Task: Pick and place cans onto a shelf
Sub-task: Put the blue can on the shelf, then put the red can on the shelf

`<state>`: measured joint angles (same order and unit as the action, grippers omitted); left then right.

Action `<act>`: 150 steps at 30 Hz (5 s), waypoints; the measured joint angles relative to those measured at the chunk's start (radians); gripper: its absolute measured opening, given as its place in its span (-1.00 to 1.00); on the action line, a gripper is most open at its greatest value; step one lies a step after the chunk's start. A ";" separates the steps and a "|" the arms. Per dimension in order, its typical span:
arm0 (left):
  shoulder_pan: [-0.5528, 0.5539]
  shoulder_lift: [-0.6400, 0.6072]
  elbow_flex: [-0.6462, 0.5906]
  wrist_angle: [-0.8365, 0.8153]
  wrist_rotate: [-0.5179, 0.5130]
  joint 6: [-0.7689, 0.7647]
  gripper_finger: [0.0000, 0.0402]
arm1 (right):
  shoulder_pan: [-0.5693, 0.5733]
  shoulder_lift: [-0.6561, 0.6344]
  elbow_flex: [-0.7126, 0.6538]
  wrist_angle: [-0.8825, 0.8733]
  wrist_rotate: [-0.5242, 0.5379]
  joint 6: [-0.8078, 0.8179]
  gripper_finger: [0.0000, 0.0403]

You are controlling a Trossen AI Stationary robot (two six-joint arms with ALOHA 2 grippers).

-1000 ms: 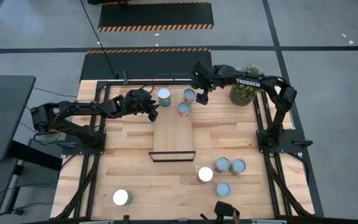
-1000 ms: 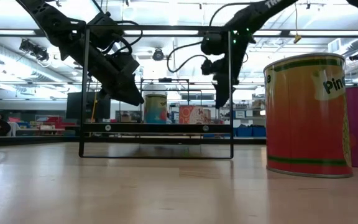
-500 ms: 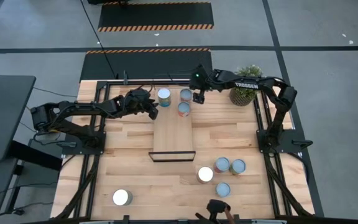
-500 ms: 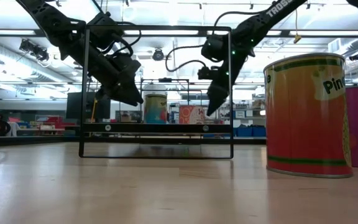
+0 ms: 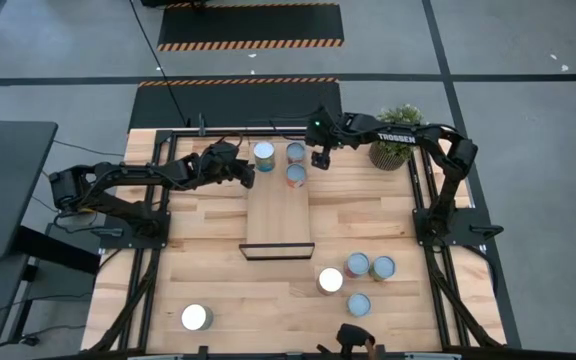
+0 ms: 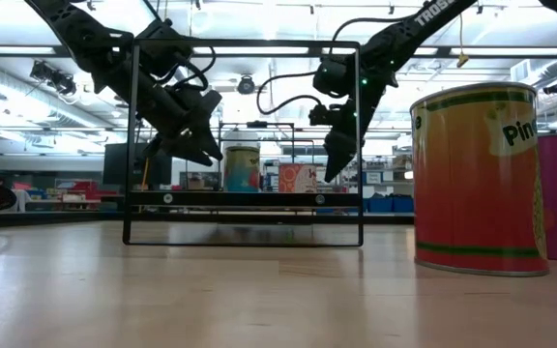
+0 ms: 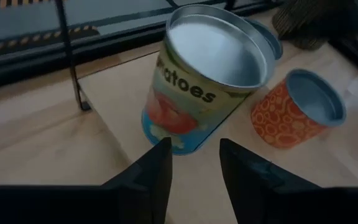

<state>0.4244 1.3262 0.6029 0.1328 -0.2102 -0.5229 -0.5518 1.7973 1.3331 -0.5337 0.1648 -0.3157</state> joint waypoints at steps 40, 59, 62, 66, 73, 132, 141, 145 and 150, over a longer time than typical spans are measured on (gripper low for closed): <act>-0.023 0.216 0.000 0.239 0.046 0.019 -0.30 | 0.106 -0.005 0.000 -0.060 -0.028 0.140 0.85; -0.036 0.166 0.000 0.227 0.063 0.037 -0.30 | 0.126 -0.006 0.000 -0.056 -0.009 0.174 0.85; -0.050 0.129 0.000 0.185 0.030 0.037 -0.30 | 0.126 -0.006 0.000 -0.028 -0.009 0.165 0.85; -0.071 0.082 0.000 0.138 0.003 0.016 -0.30 | 0.127 -0.006 0.000 -0.038 -0.058 0.157 0.85; -0.128 0.017 -0.001 0.046 -0.067 -0.089 -0.30 | 0.138 -0.008 0.000 -0.071 -0.032 0.133 0.85; -1.176 -0.231 0.050 -0.121 -0.138 -0.704 -0.30 | 1.002 -0.376 0.000 -0.061 0.237 0.963 0.85; -1.176 -0.029 0.280 -0.298 -0.149 -0.754 -0.30 | 1.216 -0.376 0.000 -0.221 0.228 1.031 0.85; -1.176 0.050 0.346 -0.327 -0.153 -0.836 -0.30 | 1.302 -0.376 0.000 -0.319 0.250 1.066 0.85; -1.176 0.123 0.378 -0.319 -0.153 -0.960 -0.30 | 1.371 -0.376 0.000 -0.391 0.246 1.120 0.85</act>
<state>-0.7513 1.4495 0.9809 -0.1857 -0.3633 -1.4832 0.8195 1.4212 1.3334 -0.9244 0.4109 0.8046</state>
